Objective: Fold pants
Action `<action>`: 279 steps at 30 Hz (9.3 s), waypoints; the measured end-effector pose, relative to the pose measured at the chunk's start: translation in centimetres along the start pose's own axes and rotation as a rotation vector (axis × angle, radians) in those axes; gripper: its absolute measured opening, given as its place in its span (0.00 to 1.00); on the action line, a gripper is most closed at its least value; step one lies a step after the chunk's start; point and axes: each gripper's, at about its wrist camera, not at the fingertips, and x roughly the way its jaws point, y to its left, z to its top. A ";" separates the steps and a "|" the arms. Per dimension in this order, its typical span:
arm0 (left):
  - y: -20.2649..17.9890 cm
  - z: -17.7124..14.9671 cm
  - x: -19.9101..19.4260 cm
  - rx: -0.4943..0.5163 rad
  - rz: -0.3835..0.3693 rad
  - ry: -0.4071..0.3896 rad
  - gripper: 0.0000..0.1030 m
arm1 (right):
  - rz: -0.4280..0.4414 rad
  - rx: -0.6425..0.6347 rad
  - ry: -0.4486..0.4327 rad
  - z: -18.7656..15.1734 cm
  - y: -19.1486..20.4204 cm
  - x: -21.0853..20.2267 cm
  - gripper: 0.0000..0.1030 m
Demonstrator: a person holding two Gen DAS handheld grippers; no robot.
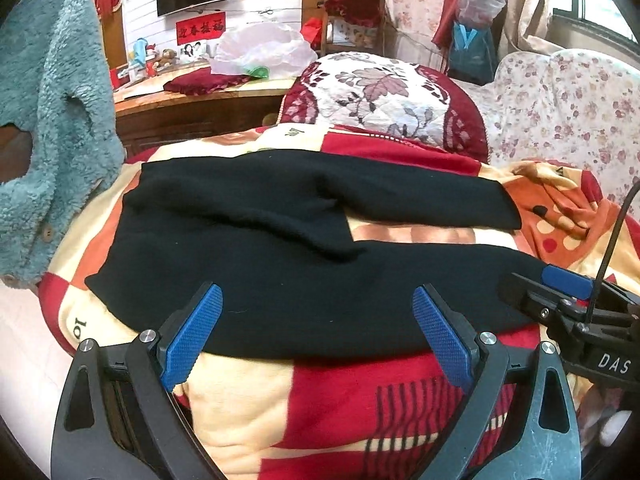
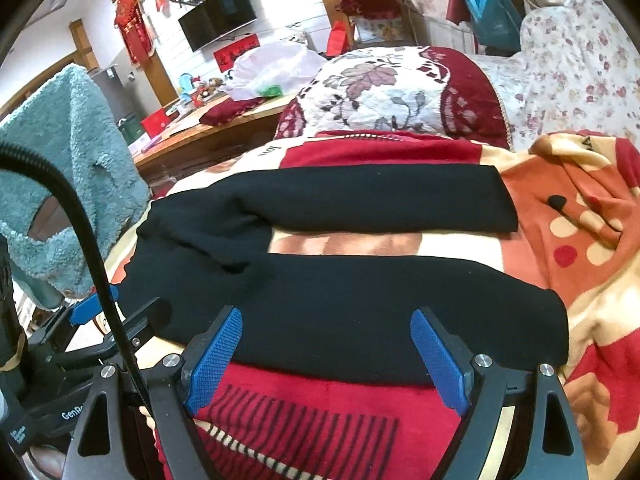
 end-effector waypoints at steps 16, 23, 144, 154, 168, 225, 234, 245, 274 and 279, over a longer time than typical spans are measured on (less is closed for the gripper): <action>3.6 -0.1 0.6 -0.068 0.045 0.043 0.94 | 0.013 0.021 0.043 -0.7 -0.7 1.0 0.83; 5.5 -0.2 1.0 -0.109 0.078 0.062 0.94 | 0.029 0.010 0.069 -0.9 -0.4 1.8 0.83; 25.0 6.7 9.5 -0.397 0.024 0.144 0.57 | 0.030 0.271 0.135 10.8 -17.4 10.5 0.48; 28.8 12.3 18.6 -0.343 -0.088 0.212 0.57 | 0.003 0.234 0.151 13.7 -20.0 13.3 0.52; 26.8 14.1 21.6 -0.174 -0.261 0.279 0.66 | 0.439 -0.296 0.319 18.3 -5.3 17.4 0.52; 28.1 -2.7 -0.2 -0.574 -0.406 0.031 0.74 | 0.519 -0.413 0.275 0.7 7.1 6.7 0.35; 25.4 -3.1 0.8 -0.660 -0.313 0.070 0.74 | 0.602 -0.435 0.239 7.5 15.7 11.8 0.46; 26.6 -4.2 4.3 -0.918 -0.240 0.162 0.74 | 0.557 -0.699 0.348 9.8 25.6 21.6 0.46; 27.2 -0.9 2.8 -0.592 0.023 0.089 0.34 | 0.523 -0.555 0.257 10.3 24.4 21.4 0.10; 25.2 0.2 1.3 -0.568 -0.049 0.066 0.47 | 0.516 -0.440 0.187 10.3 18.0 16.3 0.39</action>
